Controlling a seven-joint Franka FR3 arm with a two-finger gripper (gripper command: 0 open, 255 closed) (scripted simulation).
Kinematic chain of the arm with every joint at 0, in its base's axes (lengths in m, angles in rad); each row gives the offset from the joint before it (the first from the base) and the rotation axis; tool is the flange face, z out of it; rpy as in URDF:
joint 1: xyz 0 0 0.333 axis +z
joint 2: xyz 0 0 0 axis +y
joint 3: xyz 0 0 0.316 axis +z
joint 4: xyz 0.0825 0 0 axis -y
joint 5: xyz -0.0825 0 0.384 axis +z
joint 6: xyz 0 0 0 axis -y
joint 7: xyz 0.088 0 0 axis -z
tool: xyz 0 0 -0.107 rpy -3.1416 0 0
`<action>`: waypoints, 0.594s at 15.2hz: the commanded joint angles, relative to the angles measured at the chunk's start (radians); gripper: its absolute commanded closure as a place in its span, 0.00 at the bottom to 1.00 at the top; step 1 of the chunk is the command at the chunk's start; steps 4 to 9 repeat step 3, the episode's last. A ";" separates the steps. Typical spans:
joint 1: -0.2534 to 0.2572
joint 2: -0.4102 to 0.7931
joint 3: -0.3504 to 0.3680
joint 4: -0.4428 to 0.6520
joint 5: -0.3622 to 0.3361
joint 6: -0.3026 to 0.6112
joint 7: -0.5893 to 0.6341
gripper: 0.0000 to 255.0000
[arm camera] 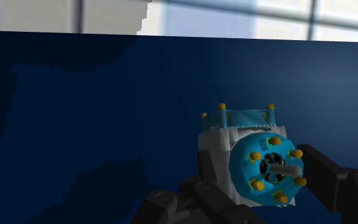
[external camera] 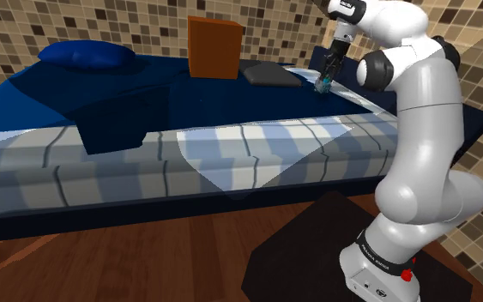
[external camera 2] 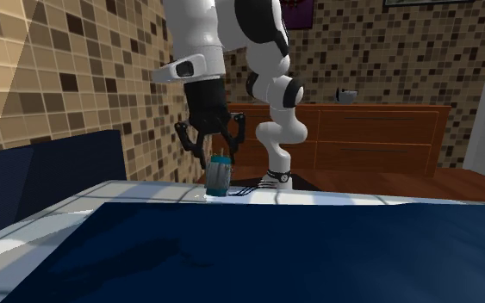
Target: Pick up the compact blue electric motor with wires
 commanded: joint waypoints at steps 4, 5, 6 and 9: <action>-0.020 0.025 0.006 0.075 0.009 -0.047 0.009 1.00; -0.020 0.025 0.006 0.075 0.009 -0.047 0.009 1.00; -0.020 0.025 0.006 0.075 0.009 -0.047 0.009 1.00; -0.020 0.025 0.006 0.075 0.009 -0.047 0.009 1.00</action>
